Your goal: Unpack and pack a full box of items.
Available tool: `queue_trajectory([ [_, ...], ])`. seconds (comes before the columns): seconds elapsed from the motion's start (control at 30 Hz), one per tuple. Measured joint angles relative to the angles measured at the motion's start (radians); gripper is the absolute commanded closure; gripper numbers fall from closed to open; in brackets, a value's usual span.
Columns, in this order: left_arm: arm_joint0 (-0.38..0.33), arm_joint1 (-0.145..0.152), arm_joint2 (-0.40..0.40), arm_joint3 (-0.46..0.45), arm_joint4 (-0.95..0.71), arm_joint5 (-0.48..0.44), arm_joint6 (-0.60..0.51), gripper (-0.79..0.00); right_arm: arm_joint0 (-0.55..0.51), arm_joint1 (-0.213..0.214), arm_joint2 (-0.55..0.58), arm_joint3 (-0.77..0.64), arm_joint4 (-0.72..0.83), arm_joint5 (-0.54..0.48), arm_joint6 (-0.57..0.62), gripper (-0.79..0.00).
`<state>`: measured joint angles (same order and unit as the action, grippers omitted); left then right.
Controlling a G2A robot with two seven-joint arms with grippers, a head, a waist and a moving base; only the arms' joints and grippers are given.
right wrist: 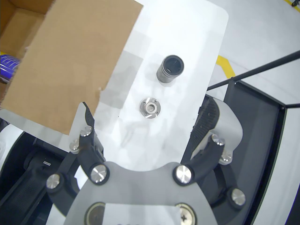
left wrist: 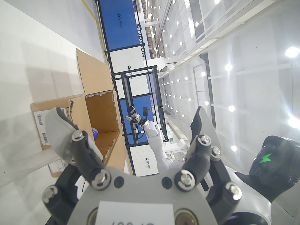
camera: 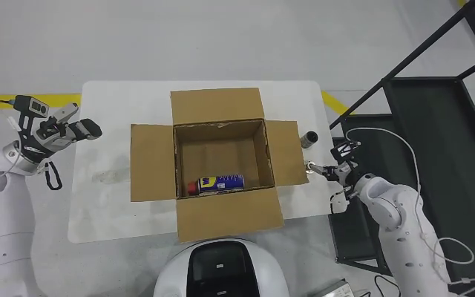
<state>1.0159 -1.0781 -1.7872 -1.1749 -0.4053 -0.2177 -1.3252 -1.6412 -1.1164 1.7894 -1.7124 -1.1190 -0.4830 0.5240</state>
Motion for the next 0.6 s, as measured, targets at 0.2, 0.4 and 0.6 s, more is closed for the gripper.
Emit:
queue_trajectory([
  [0.2,0.000,0.000,0.000,0.000,0.000,0.000,0.000,-0.785,0.080,0.001,-0.046,0.162,0.044,-0.007,0.022,-0.720],
  [0.4,0.000,0.000,0.000,0.000,0.000,0.000,0.000,-0.785,0.168,-0.001,-0.111,0.302,0.075,-0.038,0.037,-0.625],
  [0.6,0.000,0.000,0.000,0.000,0.000,0.000,0.000,-0.785,0.238,-0.002,-0.157,0.413,0.063,-0.037,0.014,-0.397],
])
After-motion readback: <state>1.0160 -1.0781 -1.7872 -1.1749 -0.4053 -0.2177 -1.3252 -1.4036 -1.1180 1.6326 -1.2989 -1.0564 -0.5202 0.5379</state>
